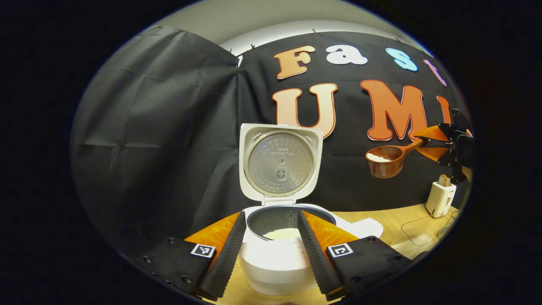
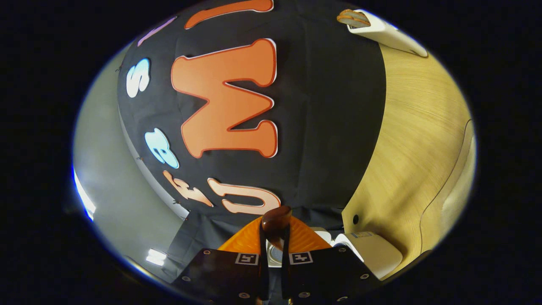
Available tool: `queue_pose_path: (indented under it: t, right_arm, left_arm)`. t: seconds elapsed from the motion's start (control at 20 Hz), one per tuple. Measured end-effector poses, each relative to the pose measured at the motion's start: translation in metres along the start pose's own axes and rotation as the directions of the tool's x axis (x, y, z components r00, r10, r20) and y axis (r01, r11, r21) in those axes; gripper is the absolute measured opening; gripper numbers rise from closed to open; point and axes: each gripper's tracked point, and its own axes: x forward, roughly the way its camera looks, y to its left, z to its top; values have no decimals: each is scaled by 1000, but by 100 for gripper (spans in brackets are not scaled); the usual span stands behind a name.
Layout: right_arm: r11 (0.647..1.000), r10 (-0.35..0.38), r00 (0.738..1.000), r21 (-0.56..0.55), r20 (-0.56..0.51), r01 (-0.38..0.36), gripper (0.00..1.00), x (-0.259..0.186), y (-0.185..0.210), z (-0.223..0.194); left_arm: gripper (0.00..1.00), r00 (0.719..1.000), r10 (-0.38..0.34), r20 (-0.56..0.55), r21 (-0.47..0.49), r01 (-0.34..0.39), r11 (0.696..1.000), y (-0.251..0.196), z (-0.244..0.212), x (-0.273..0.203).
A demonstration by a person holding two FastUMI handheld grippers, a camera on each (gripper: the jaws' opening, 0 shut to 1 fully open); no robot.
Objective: Close the left gripper, press the button to open the rice cooker; take a wooden spoon from the chopstick holder with the right hand, scoop a spoonful of rice and pour it into the rice cooker, then put the wooden spoon back into the chopstick holder.
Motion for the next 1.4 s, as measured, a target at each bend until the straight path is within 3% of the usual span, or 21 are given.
queue_pose_path:
  t: [0.2, 0.35, 0.65, 1.1, 1.4]
  right_arm:
    - [1000, 0, 999, -26, -43, -1, 12, 32, 1, -36]
    - [993, -5, 997, -117, -76, -4, 11, 55, 3, -64]
    - [933, 26, 991, -352, -128, -70, 11, 82, 13, -110]
    - [746, 45, 980, -646, -194, -163, 12, 99, 14, -157]
    - [574, 79, 973, -788, -216, -222, 12, 104, 17, -166]
  left_arm:
    - [81, 1000, 7, -8, 7, -7, 1000, 11, -3, 1]
    - [81, 1000, 15, -10, 13, -15, 1000, 21, -3, 0]
    - [81, 999, 44, -17, -1, -44, 999, 46, -9, 2]
    - [81, 999, 25, -26, -12, -25, 1000, 53, -11, 5]
    - [81, 999, -1, -32, -5, 0, 1000, 51, -10, 6]
